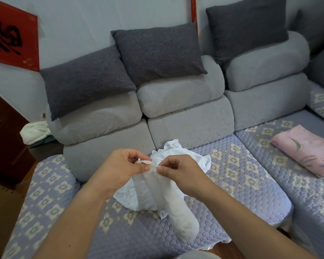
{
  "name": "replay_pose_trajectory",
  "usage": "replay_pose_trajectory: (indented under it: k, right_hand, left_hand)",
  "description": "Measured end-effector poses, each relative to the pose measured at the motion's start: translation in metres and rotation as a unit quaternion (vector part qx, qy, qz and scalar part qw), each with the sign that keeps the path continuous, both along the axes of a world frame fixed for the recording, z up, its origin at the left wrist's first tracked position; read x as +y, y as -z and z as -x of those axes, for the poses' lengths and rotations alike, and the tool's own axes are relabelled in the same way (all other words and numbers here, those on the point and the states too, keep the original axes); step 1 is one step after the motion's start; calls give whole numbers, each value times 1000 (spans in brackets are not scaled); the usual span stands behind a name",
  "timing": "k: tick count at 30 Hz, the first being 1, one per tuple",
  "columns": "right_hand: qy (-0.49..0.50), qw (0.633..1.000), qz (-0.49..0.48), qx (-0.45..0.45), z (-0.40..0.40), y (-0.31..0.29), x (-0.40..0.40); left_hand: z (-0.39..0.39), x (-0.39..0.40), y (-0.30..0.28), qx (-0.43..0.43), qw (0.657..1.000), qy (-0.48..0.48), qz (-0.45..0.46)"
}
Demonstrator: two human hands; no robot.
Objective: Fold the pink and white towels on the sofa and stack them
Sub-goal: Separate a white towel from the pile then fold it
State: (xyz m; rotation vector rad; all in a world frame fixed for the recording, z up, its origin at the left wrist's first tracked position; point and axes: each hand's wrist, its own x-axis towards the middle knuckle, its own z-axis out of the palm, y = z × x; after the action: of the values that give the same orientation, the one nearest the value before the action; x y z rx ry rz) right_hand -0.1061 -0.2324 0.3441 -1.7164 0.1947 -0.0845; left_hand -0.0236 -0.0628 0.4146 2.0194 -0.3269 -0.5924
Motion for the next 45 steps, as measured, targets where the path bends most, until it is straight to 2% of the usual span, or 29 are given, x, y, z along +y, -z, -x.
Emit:
replay_pose_trajectory:
  k: [10,13,16,18,21,23,27,29,33,35,38,40,41,45]
  right_hand:
    - [-23,995,91,-21,-3,-5,-2]
    - [-29,995,82,-40,-6,-6,-2]
    - [-91,994,4,-52,-6,-4,-5]
    - [-130,990,10,-50,-5,1,-9]
    - [-135,983,119,-33,-4,13,-19]
    - [-135,983,125,-16,-4,20,-24]
    - [-59,991,110,-51,1,21,-29]
    - [-29,995,71,-68,5,17,-31]
    - [-16,996,-17,-82,10,6,-30]
    - [-22,996,-30,-85,10,0,-28]
    - [-31,997,0,-77,8,-8,-30]
    - [-65,995,25,-71,6,-13,-33]
    - [-85,993,41,-69,5,-15,-34]
    - [-146,986,58,-53,7,-23,-46]
  left_hand:
    - [-1,0,-4,-28,997,59,-49]
    - [-3,1,-7,-45,994,89,-52]
    - [-4,-3,-8,-82,989,117,-39]
    - [-5,-5,-8,-105,986,124,-32]
    - [-11,-3,-10,-143,982,117,-42]
    - [-13,-2,-12,-180,976,109,-55]
    - [-15,0,-14,-221,973,60,-14]
    - [-16,2,-13,-217,976,22,25]
    - [-6,-6,-9,-118,988,-33,98]
    - [-1,-12,-8,-79,994,-11,73]
    - [3,-19,-11,-46,991,127,-1]
    - [6,-24,-9,-97,967,210,-106]
    - [7,-27,-8,-133,956,219,-141]
    - [8,-27,-3,-180,946,216,-161]
